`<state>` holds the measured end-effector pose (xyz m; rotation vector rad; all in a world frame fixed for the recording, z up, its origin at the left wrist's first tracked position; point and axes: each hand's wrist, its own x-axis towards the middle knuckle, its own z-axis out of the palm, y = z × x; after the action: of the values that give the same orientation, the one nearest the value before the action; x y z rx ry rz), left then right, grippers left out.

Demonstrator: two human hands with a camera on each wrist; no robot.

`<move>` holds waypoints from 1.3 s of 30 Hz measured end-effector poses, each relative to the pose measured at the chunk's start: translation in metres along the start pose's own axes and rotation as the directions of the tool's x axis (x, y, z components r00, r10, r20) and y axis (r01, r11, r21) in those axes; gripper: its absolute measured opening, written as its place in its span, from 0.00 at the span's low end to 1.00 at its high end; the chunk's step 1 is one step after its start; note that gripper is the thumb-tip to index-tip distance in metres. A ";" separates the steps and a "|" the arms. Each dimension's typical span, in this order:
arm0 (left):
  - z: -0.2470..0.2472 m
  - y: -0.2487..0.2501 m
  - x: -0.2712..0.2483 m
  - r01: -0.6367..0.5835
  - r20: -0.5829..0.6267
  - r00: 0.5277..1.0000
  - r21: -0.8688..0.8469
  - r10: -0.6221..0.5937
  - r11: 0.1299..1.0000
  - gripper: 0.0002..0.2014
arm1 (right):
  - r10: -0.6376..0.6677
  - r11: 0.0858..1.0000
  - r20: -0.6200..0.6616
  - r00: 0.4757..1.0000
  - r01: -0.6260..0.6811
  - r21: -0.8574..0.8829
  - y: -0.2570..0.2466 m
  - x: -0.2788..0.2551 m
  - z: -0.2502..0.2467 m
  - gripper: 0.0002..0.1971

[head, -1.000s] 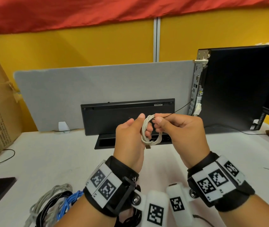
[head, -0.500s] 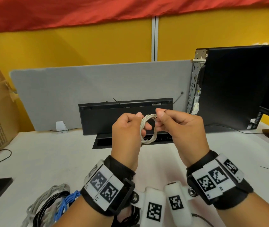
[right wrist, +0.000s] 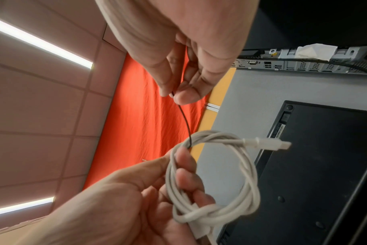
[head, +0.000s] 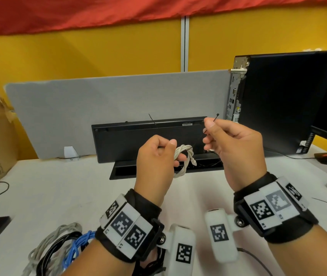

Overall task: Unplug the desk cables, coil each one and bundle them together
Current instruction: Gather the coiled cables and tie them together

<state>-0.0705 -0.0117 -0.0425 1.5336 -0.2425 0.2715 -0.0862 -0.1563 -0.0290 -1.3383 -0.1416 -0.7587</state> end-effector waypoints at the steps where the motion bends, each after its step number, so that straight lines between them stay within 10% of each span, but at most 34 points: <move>1: 0.000 0.000 0.000 -0.013 0.008 1.000 0.012 0.013 1.000 0.10 | 0.003 1.000 0.012 1.000 -0.003 -0.010 0.000 0.000 -0.001 0.04; 21: -0.001 0.003 -0.005 0.022 0.094 0.995 -0.016 -0.021 1.000 0.04 | 0.158 0.865 0.361 0.919 0.047 -0.499 0.004 0.001 -0.008 0.02; 39: -0.003 0.007 -0.009 0.217 0.199 0.966 -0.283 -0.164 0.934 0.06 | 0.207 0.934 0.357 0.911 -0.076 -0.348 0.008 -0.005 -0.002 0.02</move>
<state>-0.0812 -0.0089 -0.0387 1.2637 -0.2559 -0.0539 -0.0856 -0.1558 -0.0388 -1.7915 -0.2361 -0.3901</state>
